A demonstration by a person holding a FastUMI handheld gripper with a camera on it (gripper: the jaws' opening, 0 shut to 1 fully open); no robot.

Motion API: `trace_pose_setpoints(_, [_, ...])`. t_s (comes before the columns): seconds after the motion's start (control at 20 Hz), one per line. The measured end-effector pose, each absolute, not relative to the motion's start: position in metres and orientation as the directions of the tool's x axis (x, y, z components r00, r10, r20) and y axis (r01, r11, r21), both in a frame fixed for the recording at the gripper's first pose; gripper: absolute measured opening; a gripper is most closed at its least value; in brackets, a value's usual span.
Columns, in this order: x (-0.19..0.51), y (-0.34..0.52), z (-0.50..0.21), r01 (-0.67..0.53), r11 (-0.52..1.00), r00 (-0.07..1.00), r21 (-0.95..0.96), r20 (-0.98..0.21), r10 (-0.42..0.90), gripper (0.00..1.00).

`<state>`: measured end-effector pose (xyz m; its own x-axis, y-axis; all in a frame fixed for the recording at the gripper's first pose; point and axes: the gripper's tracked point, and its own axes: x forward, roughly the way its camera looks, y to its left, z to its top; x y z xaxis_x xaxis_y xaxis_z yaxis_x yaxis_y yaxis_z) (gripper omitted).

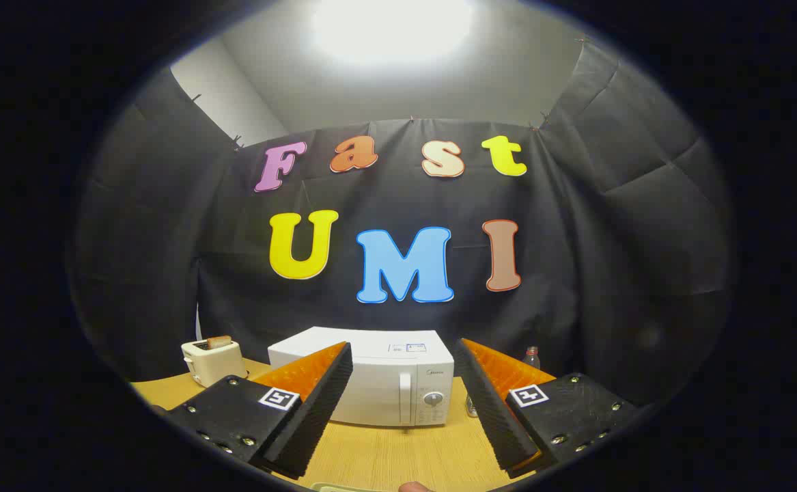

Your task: Open the microwave, put the food inside, and close the microwave door.

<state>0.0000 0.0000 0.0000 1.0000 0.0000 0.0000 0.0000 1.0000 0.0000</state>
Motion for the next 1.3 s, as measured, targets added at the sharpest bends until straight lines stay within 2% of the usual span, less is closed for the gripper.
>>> trace_pose_setpoints(0.6, [0.019, -0.010, 0.003, 0.014, 1.000, 1.000, -0.013, 0.019, -0.013, 0.96])
trace_pose_setpoints(1.3, [0.108, -0.016, -0.078, -0.018, 0.999, 0.994, 0.026, -0.106, 0.021, 0.96])
